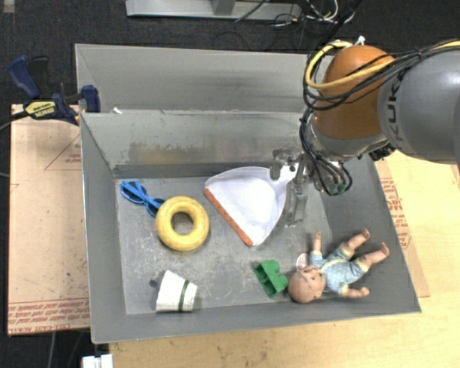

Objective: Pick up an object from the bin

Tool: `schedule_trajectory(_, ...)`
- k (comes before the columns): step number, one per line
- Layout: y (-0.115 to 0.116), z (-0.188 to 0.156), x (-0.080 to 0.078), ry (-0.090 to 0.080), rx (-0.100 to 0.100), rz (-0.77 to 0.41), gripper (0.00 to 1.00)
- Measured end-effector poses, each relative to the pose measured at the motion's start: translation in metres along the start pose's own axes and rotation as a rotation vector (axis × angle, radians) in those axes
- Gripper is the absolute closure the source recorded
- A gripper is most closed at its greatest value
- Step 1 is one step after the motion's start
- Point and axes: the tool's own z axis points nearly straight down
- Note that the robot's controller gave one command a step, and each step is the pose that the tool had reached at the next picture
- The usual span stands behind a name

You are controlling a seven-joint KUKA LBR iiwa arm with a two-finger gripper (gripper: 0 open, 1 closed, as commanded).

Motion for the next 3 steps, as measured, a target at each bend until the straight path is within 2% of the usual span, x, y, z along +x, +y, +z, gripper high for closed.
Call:
schedule_trajectory(1, 0.000, -0.005, -0.002, -0.007, 0.000, -0.001, 0.00)
schedule_trajectory(2, 0.000, -0.005, -0.002, -0.007, 0.000, -0.001, 0.00)
schedule_trajectory(3, -0.001, 0.010, 0.006, -0.015, 0.001, -0.131, 0.00)
